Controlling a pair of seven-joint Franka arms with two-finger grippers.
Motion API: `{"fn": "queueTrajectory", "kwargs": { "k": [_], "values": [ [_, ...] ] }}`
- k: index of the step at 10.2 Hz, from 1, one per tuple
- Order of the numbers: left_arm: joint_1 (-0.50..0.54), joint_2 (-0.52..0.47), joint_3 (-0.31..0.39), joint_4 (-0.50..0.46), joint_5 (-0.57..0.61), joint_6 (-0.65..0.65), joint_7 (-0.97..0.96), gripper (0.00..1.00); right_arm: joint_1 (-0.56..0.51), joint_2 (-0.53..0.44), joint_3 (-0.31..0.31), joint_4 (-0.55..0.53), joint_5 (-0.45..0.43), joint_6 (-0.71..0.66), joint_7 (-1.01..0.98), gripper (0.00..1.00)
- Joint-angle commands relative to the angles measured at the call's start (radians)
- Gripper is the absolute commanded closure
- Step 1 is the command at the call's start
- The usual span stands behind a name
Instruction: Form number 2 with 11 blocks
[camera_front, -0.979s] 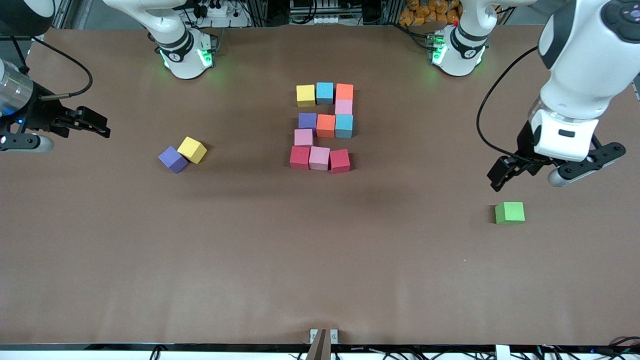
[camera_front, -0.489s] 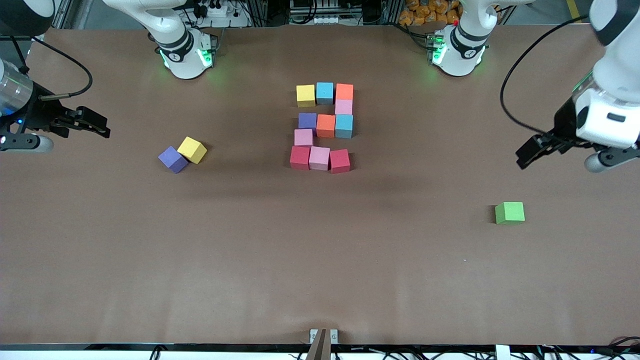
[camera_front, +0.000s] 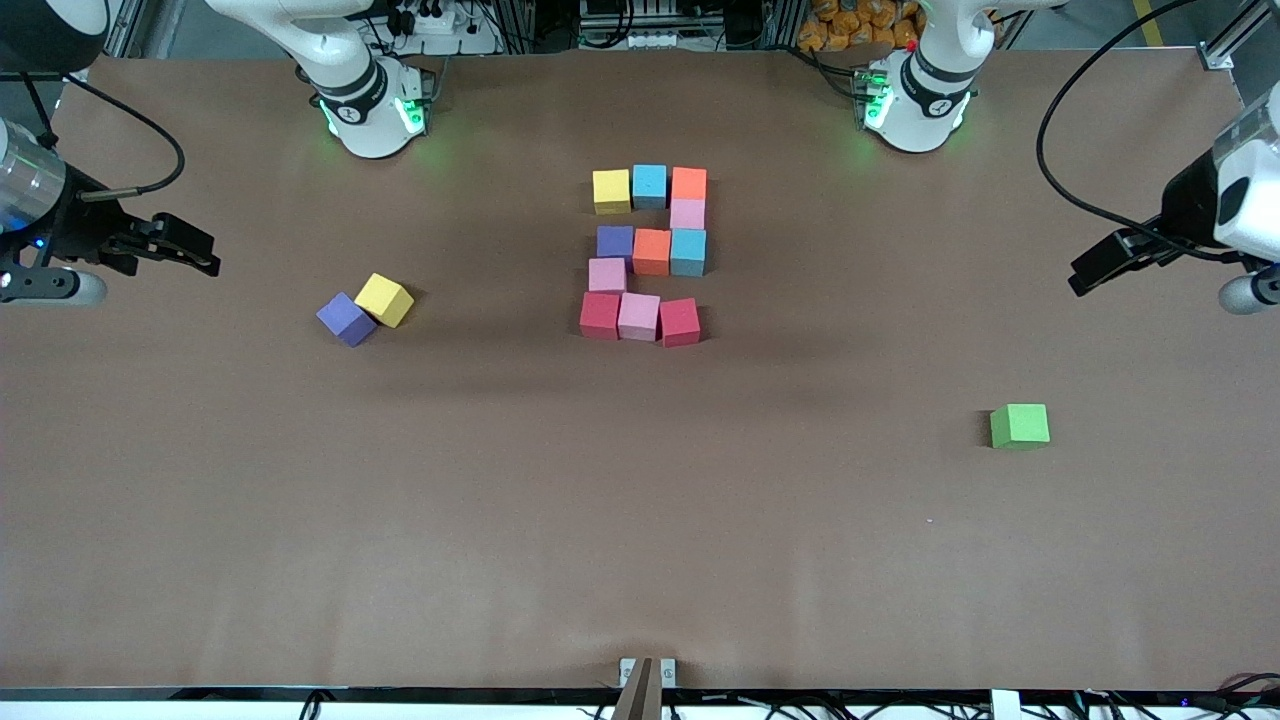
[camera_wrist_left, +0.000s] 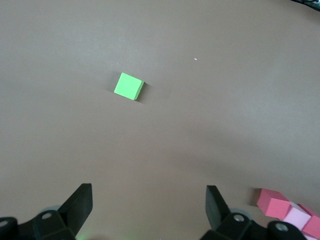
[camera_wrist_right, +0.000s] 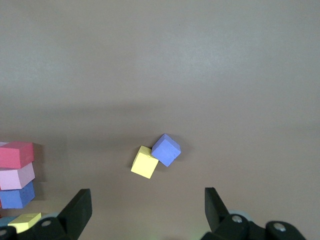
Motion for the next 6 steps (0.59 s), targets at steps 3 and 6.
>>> {"fn": "queueTrajectory", "kwargs": {
  "k": [3, 6],
  "values": [
    [0.010, -0.029, 0.012, 0.009, -0.019, -0.041, 0.197, 0.00, -0.012, 0.012, 0.006, 0.021, -0.006, -0.008, 0.006, 0.00],
    [-0.001, -0.038, -0.042, -0.016, 0.079, -0.009, 0.187, 0.00, -0.012, 0.012, 0.006, 0.020, -0.006, -0.008, 0.006, 0.00]
  ]
}}
